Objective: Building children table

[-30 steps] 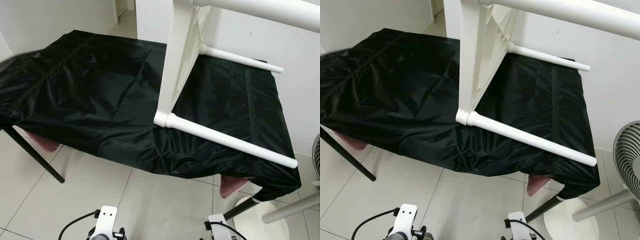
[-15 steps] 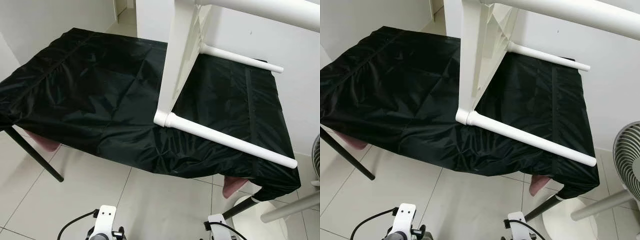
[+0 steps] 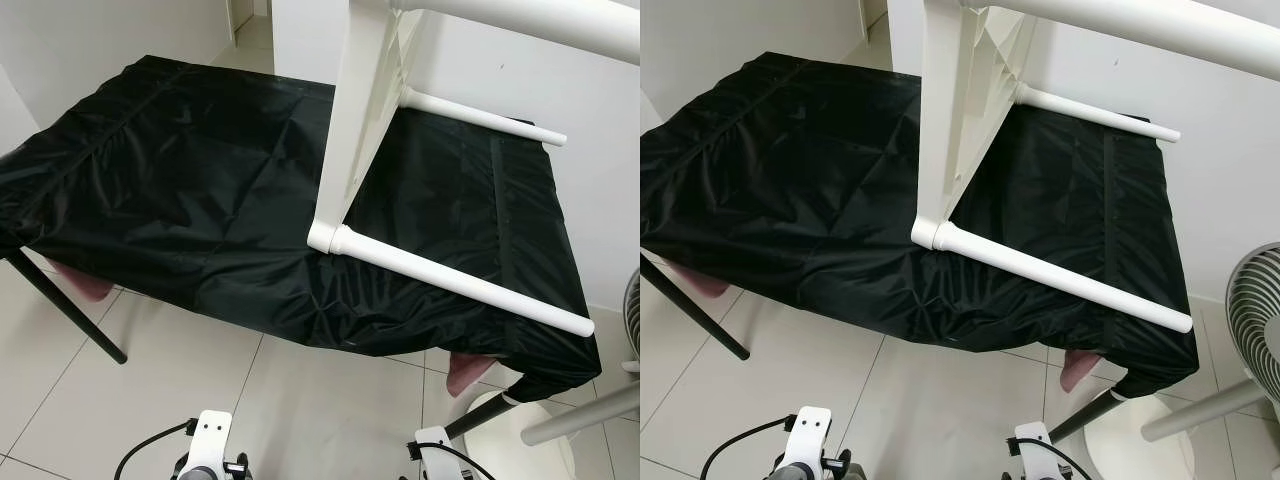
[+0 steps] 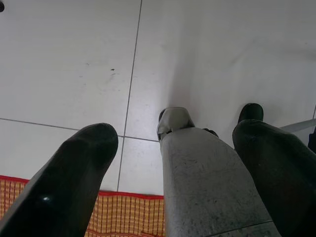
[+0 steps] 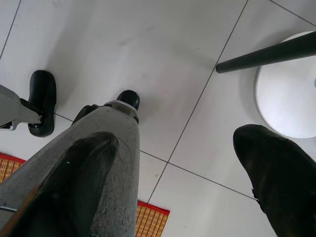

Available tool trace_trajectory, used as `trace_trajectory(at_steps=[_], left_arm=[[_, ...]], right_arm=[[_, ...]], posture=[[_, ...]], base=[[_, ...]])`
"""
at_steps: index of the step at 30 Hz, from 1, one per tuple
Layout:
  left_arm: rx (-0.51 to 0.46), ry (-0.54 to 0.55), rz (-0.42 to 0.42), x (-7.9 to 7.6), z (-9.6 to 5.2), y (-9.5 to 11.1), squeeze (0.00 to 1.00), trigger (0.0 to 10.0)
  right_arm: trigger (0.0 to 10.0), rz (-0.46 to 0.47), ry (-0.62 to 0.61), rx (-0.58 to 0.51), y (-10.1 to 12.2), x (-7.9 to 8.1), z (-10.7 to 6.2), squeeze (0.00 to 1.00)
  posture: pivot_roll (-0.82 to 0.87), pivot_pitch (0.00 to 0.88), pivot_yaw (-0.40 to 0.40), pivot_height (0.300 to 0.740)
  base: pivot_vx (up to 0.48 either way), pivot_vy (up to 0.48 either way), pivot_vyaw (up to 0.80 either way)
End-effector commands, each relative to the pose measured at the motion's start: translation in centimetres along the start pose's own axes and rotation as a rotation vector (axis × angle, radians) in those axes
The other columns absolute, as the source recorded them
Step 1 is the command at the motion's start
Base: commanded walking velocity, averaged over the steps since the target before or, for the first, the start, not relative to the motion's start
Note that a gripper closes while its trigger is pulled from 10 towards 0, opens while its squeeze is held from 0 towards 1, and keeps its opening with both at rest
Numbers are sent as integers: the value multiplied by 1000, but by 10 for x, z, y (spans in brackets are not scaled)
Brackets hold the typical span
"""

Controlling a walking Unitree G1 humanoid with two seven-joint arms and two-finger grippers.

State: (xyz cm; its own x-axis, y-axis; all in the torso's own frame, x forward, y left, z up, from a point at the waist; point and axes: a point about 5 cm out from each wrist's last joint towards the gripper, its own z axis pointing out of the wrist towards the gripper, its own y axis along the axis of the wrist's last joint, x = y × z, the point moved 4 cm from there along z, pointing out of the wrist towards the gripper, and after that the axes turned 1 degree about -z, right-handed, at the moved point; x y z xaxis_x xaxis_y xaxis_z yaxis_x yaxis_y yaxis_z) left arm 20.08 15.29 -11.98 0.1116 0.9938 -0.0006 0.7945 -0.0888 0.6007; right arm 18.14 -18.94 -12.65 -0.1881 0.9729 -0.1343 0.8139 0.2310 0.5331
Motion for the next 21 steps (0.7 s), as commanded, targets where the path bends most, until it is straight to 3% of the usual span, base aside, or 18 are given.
trace_trajectory(at_steps=[1, 11, 18, 21], left_arm=[[60, -5, -4, -2, -3, -17, 0, 10000], [61, -9, 3, -3, -2, -16, 0, 10000], [77, -1, -50, -4, -3, -22, 0, 10000], [67, -17, -17, -6, -2, -16, 0, 10000]], right_arm=[[10000, -9, 1, 24, -6, 1, -1, 0], [10000, -13, 0, 27, -7, 1, -1, 0], [10000, 1, -18, 38, -11, -3, -2, 0], [10000, -18, -14, 30, -7, -4, -1, 0]], posture=[[153, 20, -32, 740], [148, 13, -42, 740], [130, 17, -35, 740], [114, 34, -38, 740]], base=[[0, 0, 0], [0, 0, 0], [0, 0, 0], [0, 0, 0]])
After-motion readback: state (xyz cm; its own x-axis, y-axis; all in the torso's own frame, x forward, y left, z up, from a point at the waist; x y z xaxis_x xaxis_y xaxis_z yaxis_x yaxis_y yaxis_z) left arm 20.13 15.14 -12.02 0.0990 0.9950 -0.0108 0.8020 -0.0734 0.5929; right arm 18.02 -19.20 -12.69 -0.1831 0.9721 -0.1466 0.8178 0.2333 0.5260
